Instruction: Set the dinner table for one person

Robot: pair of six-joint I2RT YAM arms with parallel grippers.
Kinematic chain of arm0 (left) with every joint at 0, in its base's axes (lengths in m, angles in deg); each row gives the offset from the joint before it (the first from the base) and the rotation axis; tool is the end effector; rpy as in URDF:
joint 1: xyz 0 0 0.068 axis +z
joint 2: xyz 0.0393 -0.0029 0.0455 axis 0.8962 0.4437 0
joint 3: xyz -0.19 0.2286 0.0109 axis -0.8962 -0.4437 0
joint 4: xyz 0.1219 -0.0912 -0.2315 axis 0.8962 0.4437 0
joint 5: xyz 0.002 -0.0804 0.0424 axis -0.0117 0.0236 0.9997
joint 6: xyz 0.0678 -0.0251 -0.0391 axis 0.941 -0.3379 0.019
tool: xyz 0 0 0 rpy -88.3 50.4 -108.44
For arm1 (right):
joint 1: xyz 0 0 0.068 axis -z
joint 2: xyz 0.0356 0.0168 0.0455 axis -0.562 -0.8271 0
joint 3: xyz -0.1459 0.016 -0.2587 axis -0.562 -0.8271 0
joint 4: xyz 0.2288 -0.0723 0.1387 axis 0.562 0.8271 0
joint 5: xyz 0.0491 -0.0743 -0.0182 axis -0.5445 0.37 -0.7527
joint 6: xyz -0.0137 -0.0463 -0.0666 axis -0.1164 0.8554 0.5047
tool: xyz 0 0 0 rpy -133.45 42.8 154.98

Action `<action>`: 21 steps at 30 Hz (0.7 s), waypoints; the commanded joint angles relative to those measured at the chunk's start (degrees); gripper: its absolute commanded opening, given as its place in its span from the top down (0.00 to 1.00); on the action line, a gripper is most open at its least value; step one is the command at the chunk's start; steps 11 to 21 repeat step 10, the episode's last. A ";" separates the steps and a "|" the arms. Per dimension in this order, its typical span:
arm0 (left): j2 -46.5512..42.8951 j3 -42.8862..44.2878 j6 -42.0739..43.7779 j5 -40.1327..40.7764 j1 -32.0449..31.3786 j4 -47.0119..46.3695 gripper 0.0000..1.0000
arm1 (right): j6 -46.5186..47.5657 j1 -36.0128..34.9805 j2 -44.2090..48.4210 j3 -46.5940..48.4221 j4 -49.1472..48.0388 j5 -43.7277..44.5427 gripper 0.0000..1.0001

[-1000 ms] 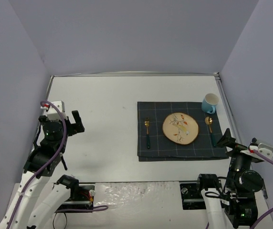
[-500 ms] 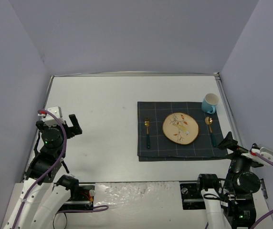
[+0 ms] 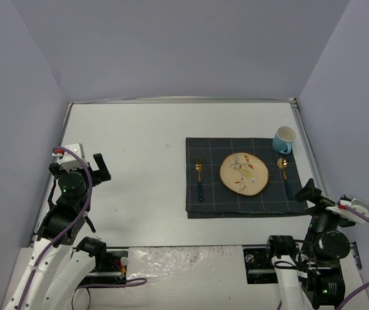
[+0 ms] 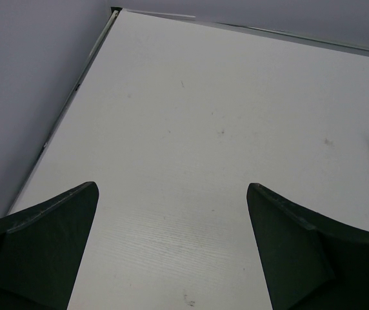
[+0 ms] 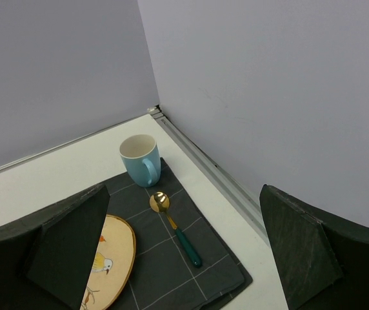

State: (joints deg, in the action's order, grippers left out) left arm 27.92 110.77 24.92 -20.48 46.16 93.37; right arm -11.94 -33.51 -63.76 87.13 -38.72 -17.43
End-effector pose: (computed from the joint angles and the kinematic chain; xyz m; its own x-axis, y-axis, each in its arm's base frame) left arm 0.1556 -0.0192 0.3426 -0.1220 -0.1881 -0.9745 -0.1309 0.9763 -0.1721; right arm 0.0172 -0.0276 0.3840 0.3768 0.0465 -0.9251 0.3486 0.9182 0.1881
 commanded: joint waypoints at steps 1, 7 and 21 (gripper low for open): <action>0.85 0.63 0.80 1.02 0.36 -4.49 0.03 | -0.01 -0.34 -0.06 -0.09 -4.55 1.29 0.00; 1.12 0.54 0.54 1.36 0.36 -4.41 0.03 | -0.01 -0.34 -0.06 -0.10 -4.55 1.38 0.00; 1.12 0.44 0.02 1.88 0.36 -4.41 0.03 | -0.01 -0.34 -0.06 -0.10 -4.55 1.37 0.00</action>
